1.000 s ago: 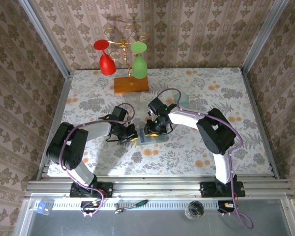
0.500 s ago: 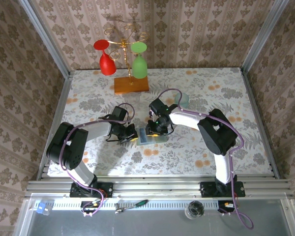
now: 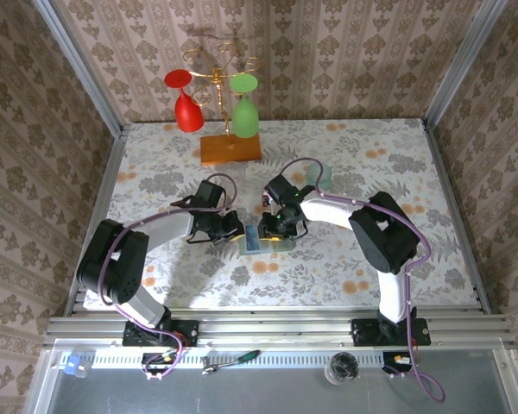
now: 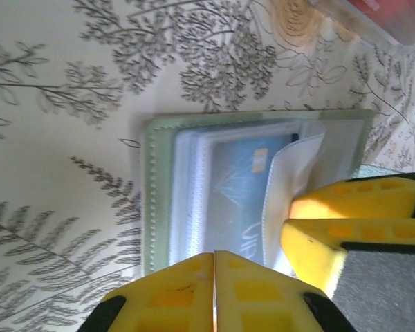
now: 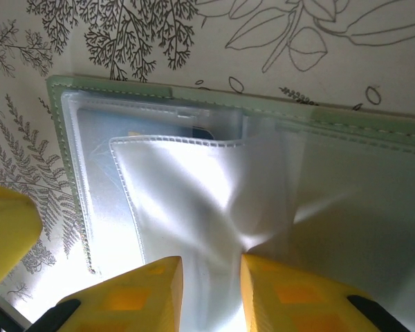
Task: Take the credit cards out of the card holder
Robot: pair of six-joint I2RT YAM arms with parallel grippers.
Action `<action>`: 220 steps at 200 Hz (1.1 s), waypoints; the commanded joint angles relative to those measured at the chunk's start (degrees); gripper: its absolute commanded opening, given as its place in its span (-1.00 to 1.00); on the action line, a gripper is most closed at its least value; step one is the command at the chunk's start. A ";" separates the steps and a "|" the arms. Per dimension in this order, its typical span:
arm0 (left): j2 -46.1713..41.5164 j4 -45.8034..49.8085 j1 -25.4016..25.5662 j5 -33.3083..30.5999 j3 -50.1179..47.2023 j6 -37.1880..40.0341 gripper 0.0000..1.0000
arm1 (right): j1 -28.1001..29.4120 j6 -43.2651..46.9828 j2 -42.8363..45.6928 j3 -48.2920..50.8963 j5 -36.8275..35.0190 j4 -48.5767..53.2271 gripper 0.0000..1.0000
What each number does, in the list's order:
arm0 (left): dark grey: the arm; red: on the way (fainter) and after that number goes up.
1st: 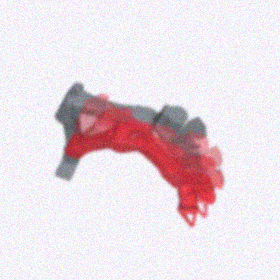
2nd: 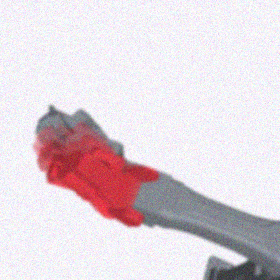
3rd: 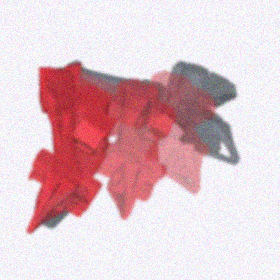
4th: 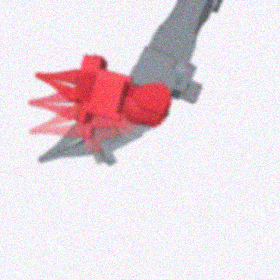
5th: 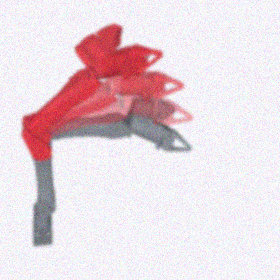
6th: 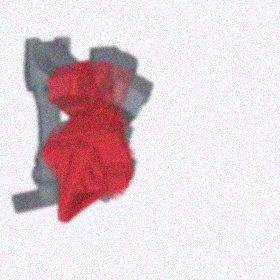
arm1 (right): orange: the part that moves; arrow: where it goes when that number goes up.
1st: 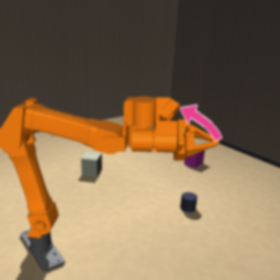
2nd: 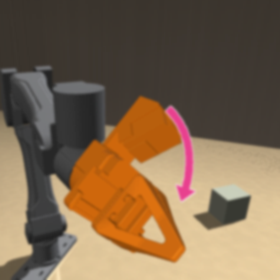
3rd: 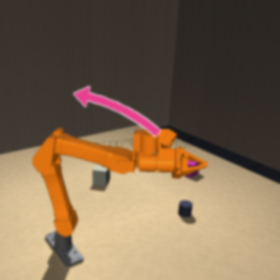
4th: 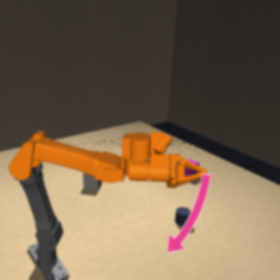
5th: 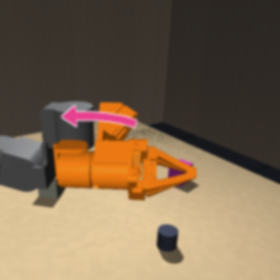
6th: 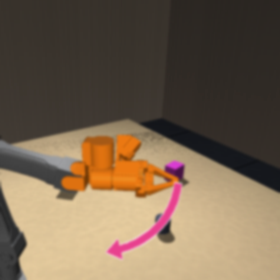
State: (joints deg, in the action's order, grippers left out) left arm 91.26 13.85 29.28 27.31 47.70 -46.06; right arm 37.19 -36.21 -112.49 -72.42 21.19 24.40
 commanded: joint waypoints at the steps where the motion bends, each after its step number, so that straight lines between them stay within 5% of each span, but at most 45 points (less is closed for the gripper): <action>1: 0.69 -3.68 0.78 3.28 0.77 -2.62 -0.77 | -0.61 -1.03 2.10 1.82 0.94 -1.44 -0.43; 220: 7.08 -9.99 2.98 6.77 0.83 -7.70 -0.69 | -2.12 -3.52 3.18 5.80 4.43 -6.63 -0.47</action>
State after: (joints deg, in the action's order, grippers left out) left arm 97.51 5.32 31.90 32.82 47.66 -52.45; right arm 35.46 -39.24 -110.93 -67.83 24.69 18.06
